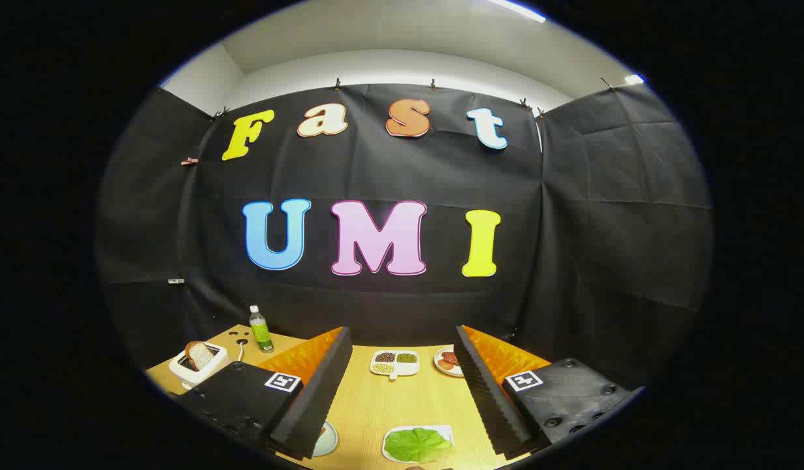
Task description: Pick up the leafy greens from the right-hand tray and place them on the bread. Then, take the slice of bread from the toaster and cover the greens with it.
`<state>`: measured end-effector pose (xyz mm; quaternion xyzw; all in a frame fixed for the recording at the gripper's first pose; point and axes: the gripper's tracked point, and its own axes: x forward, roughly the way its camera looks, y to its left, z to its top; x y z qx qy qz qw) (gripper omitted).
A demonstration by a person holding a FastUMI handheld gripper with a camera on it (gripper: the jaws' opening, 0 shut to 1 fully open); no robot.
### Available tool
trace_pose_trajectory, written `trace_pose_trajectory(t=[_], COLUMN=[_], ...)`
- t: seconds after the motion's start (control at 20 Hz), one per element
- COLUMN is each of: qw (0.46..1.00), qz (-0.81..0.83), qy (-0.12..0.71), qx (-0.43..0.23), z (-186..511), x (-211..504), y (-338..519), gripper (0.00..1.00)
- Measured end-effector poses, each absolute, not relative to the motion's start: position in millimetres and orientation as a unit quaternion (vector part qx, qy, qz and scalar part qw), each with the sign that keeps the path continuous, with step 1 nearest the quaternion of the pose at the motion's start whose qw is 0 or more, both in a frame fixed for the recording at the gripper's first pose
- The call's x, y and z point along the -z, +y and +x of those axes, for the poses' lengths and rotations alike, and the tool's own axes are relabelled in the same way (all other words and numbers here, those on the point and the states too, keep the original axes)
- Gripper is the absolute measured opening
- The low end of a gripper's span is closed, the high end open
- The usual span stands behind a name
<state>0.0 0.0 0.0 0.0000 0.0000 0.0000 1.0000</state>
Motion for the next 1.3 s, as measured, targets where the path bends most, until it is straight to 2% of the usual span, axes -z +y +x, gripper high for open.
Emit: trace_pose_trajectory(t=[0.95,1.3], qw=[1.0,0.997], qz=[-0.008,-0.012], qy=[0.024,0.07], qx=[-0.013,-0.014], z=[19.8,31.2], x=[19.6,62.6], y=[-12.5,-20.4], gripper=[0.97,0.98])
